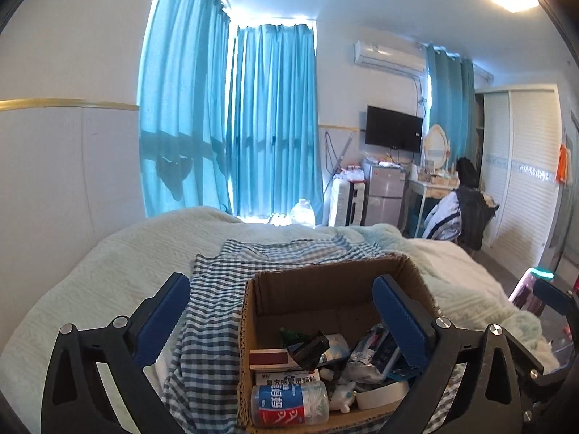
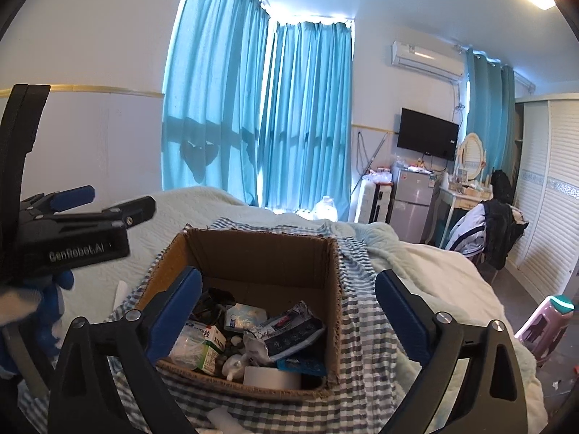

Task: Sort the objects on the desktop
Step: 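Move both grippers back toward the remaining items on the cloth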

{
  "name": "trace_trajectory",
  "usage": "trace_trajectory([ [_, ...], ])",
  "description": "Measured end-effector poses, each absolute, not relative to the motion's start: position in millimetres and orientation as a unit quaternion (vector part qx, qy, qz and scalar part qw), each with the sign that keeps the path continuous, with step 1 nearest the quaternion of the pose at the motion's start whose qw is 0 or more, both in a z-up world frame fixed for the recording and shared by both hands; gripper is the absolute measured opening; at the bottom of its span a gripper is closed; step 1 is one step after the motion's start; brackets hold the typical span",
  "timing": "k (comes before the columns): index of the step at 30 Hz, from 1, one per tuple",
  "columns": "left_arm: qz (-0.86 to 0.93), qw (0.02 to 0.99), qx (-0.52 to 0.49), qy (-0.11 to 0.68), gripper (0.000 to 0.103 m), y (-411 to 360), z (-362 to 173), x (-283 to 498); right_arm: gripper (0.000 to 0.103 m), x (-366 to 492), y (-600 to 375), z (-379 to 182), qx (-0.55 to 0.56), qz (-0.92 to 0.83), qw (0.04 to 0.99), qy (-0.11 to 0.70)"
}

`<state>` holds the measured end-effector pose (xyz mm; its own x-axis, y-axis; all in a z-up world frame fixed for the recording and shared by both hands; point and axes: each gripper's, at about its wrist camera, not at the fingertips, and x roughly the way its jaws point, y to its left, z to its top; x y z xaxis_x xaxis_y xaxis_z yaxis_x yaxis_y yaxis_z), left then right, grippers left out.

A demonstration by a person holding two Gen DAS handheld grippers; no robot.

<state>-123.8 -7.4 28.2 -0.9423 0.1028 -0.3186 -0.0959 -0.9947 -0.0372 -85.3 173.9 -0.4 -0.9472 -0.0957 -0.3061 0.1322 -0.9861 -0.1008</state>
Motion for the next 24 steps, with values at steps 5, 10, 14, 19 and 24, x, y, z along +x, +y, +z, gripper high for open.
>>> trace_trajectory([
  [5, 0.987, 0.043, -0.152, -0.02, 0.103, -18.3, 39.1, -98.1, 0.103, -56.9, 180.7, 9.5, 0.139, -0.988, 0.048, 0.057],
  [10, 0.987, 0.04, -0.154, -0.021, 0.103, -21.9, 36.8, -76.9, 0.103, -33.1, 188.2, 10.8, 0.138, -0.989, 0.039, 0.048],
  [14, 0.986, 0.039, -0.16, -0.016, 0.103, -22.4, 26.6, -65.3, 0.103, -15.6, 192.5, 8.2, 0.137, -0.989, 0.038, 0.046],
  [19, 0.985, 0.047, -0.166, -0.002, 0.103, -17.0, 9.8, -54.9, 0.103, 0.1, 193.4, 3.5, 0.14, -0.988, 0.048, 0.046],
  [24, 0.982, 0.071, -0.176, 0.008, 0.103, -9.9, -6.5, -48.0, 0.103, 9.9, 189.2, -9.4, 0.147, -0.986, 0.059, 0.053],
])
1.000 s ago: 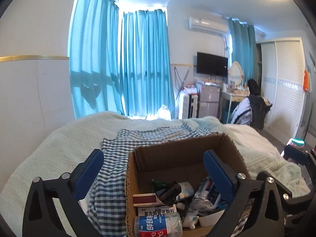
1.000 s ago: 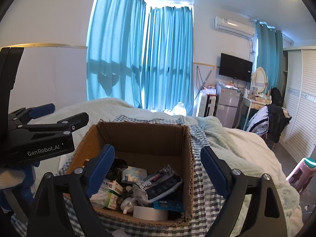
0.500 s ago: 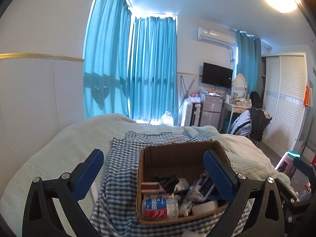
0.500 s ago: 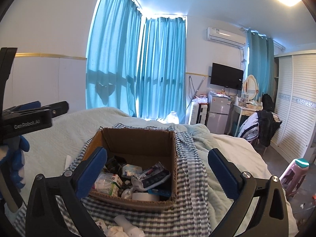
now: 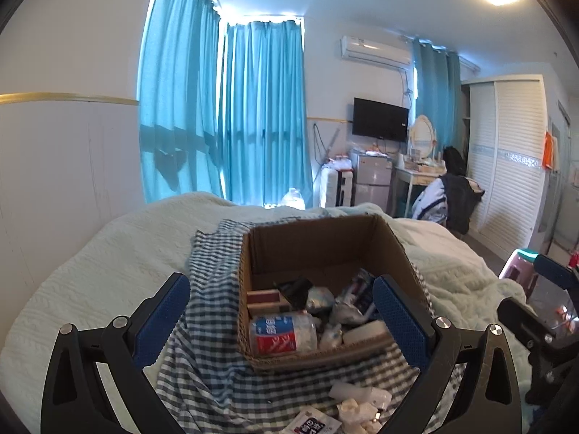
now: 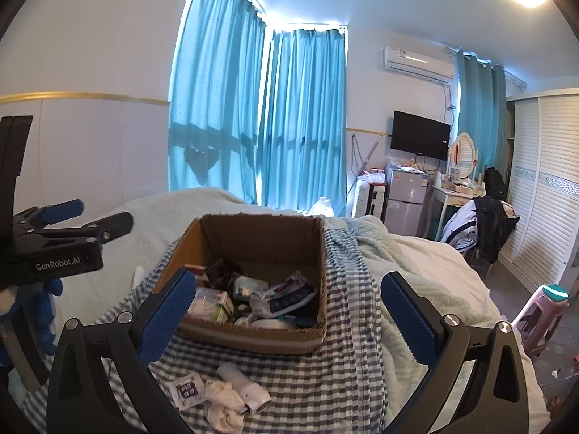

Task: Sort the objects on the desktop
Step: 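Move both grippers back toward the remaining items on the cloth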

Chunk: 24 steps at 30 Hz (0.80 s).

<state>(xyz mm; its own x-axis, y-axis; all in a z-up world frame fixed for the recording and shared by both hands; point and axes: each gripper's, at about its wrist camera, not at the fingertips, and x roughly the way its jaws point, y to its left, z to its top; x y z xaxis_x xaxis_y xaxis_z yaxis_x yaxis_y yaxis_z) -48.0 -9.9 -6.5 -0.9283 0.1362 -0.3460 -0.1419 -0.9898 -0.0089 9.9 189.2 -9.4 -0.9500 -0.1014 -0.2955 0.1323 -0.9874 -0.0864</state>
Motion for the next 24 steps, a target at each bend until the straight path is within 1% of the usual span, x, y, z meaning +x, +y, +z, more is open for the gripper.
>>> trace_trajectory([
  [4, 0.98, 0.073, -0.184, 0.018, 0.103, -5.9, -20.1, -45.2, 0.103, 15.2, 185.5, -23.7, 0.153, -0.984, 0.065, 0.061],
  [8, 0.975, 0.077, -0.208, 0.019, 0.103, -3.2, -38.0, -46.5, 0.103, 14.3, 186.6, -39.9, 0.169, -0.982, 0.07, 0.052],
  [15, 0.953, 0.087, -0.29, 0.018, 0.103, -8.6, -88.4, -56.8, 0.102, 7.1, 192.0, -73.3, 0.215, -0.973, 0.075, 0.032],
  [18, 0.945, 0.089, -0.314, 0.024, 0.103, -9.7, -107.9, -59.5, 0.099, 5.0, 191.8, -92.3, 0.241, -0.967, 0.079, 0.028],
  [20, 0.939, 0.092, -0.331, 0.025, 0.103, -8.6, -119.6, -62.6, 0.098, 1.6, 190.3, -104.1, 0.258, -0.962, 0.081, 0.027],
  [22, 0.933, 0.099, -0.344, 0.031, 0.102, -5.6, -131.0, -63.5, 0.091, -0.8, 189.8, -115.4, 0.275, -0.958, 0.079, 0.026],
  [23, 0.931, 0.101, -0.348, 0.036, 0.102, -3.4, -135.2, -64.4, 0.085, -2.5, 189.9, -121.9, 0.285, -0.955, 0.08, 0.026],
  [24, 0.929, 0.105, -0.353, 0.041, 0.102, -1.4, -140.0, -65.6, 0.083, -4.5, 189.8, -128.0, 0.296, -0.952, 0.081, 0.025],
])
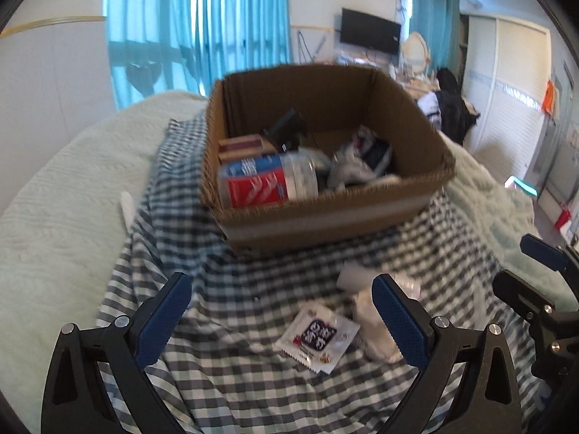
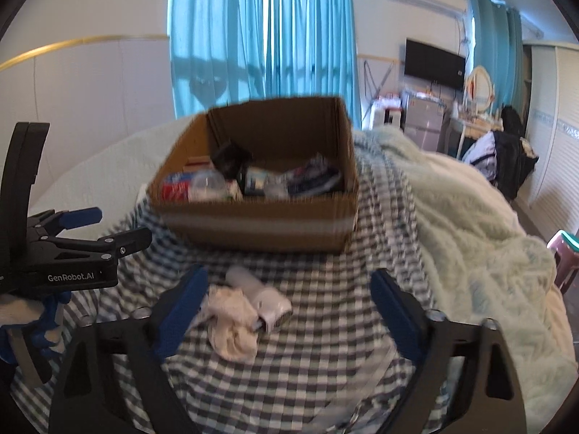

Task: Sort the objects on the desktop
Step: 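Move both grippers back toward the remaining items on the cloth, then grasp the white snack sachet with the left gripper while the right gripper grasps the lace cloth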

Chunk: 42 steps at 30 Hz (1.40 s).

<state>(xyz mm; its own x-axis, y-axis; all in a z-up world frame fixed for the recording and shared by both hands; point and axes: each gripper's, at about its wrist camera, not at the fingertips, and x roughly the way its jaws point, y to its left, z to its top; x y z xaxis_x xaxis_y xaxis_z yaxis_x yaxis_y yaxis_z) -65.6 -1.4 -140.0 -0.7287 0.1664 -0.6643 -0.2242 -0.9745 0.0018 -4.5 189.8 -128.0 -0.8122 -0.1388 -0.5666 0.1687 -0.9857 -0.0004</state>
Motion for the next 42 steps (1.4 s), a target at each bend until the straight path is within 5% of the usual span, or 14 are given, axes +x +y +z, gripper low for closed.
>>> trace_trajectory([
  [24, 0.864, 0.134, -0.473, 0.11, 0.094, 24.4, -257.1, -88.3, 0.081, -50.9, 159.8, -249.3, 0.471, -0.872, 0.134, 0.022],
  [28, 0.864, 0.145, -0.47, 0.107, 0.077, 27.3, -256.1, -86.5, 0.071, -54.8, 157.1, -255.6, 0.474, -0.87, 0.136, 0.023],
  [30, 0.864, 0.149, -0.468, 0.107, 0.069, 28.4, -255.2, -84.7, 0.057, -55.5, 156.2, -255.8, 0.474, -0.87, 0.138, 0.024],
  [32, 0.865, 0.154, -0.467, 0.1, 0.04, 29.2, -253.8, -83.5, 0.04, -56.1, 154.4, -254.9, 0.473, -0.869, 0.14, 0.027],
  [35, 0.865, 0.162, -0.469, 0.076, 0.02, 28.1, -247.9, -78.5, 0.026, -55.0, 152.6, -252.8, 0.472, -0.868, 0.146, 0.034],
  [42, 0.872, 0.16, -0.457, 0.074, 0.007, 23.6, -239.2, -63.3, 0.01, -44.8, 154.2, -242.2, 0.464, -0.873, 0.148, 0.039],
])
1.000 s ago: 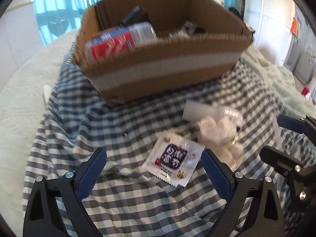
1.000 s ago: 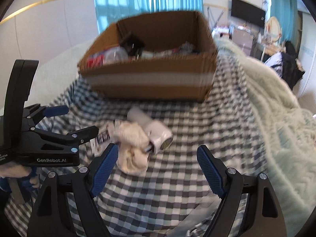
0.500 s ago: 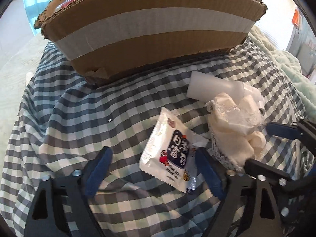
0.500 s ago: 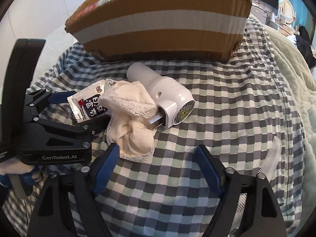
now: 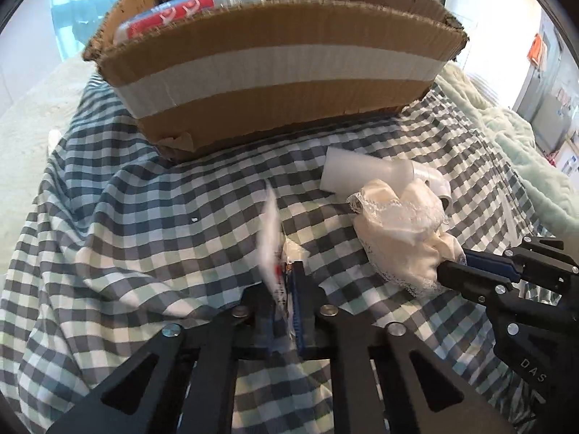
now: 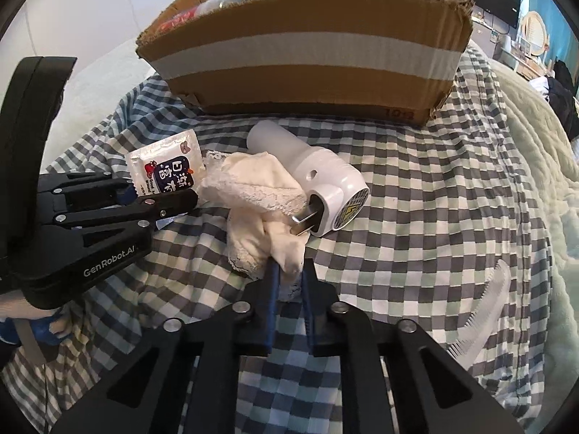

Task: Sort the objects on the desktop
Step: 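Grasp the white snack sachet with the left gripper while the right gripper grasps the lace cloth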

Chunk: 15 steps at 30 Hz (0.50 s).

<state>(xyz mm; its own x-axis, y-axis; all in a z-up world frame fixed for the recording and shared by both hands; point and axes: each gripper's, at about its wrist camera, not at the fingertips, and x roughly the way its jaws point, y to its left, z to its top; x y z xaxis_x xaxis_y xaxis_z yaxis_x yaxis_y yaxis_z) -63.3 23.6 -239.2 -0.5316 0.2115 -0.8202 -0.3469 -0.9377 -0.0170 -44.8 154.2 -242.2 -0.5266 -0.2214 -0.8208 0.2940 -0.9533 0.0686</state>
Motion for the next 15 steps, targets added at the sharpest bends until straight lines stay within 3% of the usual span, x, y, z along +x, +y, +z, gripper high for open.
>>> trace_trajectory([
  [15, 0.9, 0.157, -0.403, 0.062, 0.004, 20.6, -196.5, -47.0, 0.005, -4.0, 163.2, -198.5, 0.402, -0.904, 0.141, 0.033],
])
